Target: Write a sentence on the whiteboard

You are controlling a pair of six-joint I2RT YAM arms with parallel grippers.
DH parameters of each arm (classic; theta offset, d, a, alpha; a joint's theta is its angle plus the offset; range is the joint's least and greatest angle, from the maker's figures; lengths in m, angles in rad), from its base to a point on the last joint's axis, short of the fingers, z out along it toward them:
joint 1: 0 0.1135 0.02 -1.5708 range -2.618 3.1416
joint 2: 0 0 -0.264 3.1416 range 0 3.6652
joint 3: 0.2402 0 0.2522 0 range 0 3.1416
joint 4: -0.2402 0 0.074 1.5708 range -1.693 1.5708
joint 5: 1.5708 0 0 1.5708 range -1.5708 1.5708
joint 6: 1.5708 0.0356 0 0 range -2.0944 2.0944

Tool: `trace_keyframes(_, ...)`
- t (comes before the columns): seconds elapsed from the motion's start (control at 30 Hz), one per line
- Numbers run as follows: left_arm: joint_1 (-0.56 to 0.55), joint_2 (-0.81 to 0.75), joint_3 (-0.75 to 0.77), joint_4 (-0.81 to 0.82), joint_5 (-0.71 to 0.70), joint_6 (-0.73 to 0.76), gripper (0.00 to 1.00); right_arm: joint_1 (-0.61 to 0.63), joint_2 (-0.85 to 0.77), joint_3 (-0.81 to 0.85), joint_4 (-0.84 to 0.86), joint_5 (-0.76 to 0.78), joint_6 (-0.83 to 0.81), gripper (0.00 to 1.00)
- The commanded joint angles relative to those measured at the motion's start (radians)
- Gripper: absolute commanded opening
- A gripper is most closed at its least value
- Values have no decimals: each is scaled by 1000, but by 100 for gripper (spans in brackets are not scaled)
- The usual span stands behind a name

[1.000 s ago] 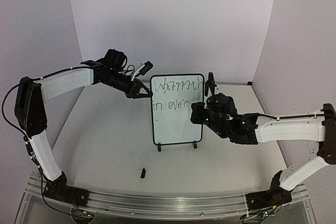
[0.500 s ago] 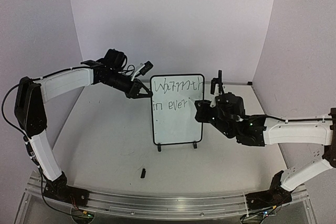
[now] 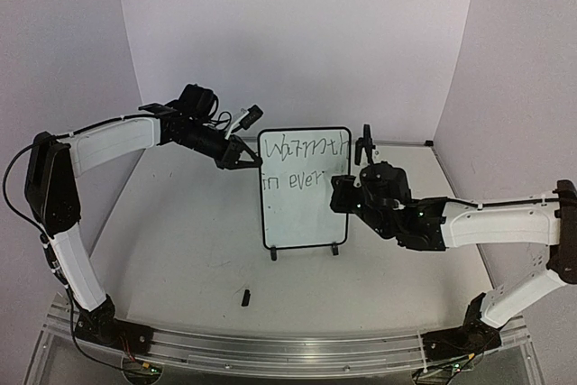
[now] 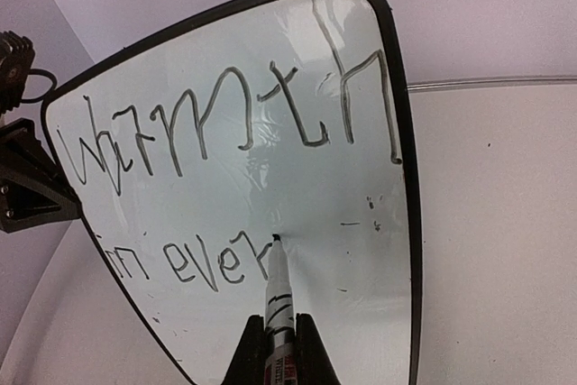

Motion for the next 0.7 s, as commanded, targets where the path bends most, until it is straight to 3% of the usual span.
trace_keyframes(0.0, -4, -27, -14, -38, -43, 56, 0, -5, 14, 40, 15, 42, -14, 0)
trace_keyframes(0.67, -4, -34, -15, -39, -46, 57, 0, -5, -32, -26, -59, 52, 64, 0)
